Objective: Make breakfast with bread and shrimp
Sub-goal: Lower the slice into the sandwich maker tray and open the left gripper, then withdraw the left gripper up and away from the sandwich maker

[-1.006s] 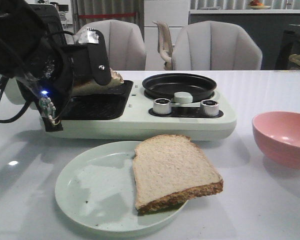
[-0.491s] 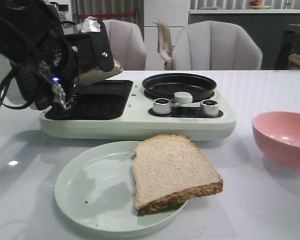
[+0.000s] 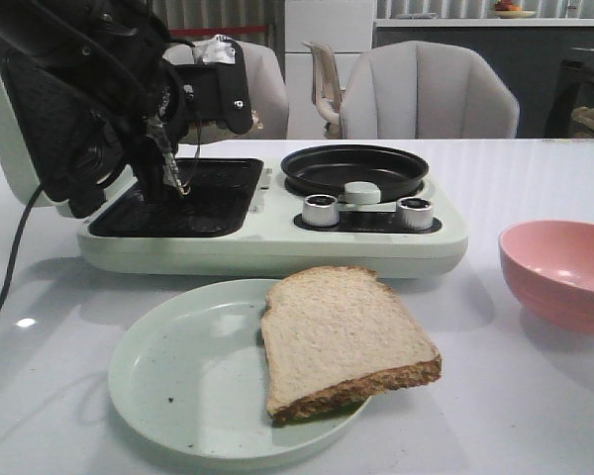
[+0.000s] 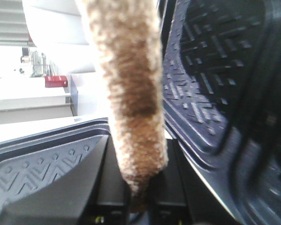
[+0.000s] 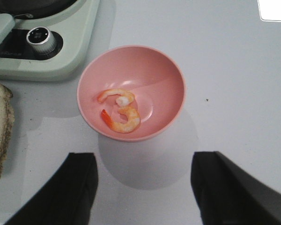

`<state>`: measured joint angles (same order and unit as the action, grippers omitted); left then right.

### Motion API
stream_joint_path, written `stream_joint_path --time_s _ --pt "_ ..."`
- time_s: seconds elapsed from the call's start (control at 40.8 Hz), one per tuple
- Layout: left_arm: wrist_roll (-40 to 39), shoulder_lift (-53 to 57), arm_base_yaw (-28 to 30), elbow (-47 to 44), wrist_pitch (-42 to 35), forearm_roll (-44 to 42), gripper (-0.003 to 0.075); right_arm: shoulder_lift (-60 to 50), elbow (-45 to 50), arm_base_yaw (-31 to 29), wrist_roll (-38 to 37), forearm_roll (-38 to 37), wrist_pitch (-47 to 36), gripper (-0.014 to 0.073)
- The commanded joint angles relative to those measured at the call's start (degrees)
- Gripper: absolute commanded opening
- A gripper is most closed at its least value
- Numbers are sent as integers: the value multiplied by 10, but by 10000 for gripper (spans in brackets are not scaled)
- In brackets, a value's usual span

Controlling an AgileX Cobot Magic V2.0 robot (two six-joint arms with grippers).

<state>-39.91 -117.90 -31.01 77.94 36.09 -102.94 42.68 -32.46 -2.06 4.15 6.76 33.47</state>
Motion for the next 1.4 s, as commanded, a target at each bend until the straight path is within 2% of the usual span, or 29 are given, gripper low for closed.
stream_joint_path --time_s 0.0,0.123,0.196,0.491,0.564,0.933,1.055,1.178,1.374 --pt "-1 22 8 32 30 -36 101 0 -18 -2 2 0 -38 537" --pt "-1 15 15 32 26 -36 104 0 -18 -2 2 0 -38 537" --pt "-1 14 16 32 25 -36 140 0 -18 -2 2 0 -38 537" --pt "-1 14 16 32 23 -36 452 0 -18 -2 2 0 -38 537" --pt "-1 14 16 32 25 -36 491 0 -18 -2 2 0 -38 537" --pt "-2 50 -3 26 39 -36 490 0 -18 -2 2 0 -38 537" --pt "-2 79 -29 7 74 -28 490 0 -18 -2 2 0 -38 537" --pt "-1 109 -50 4 106 64 490 0 -18 -2 2 0 -38 537" --pt "46 151 -76 4 218 182 490 0 -18 -2 2 0 -38 537"
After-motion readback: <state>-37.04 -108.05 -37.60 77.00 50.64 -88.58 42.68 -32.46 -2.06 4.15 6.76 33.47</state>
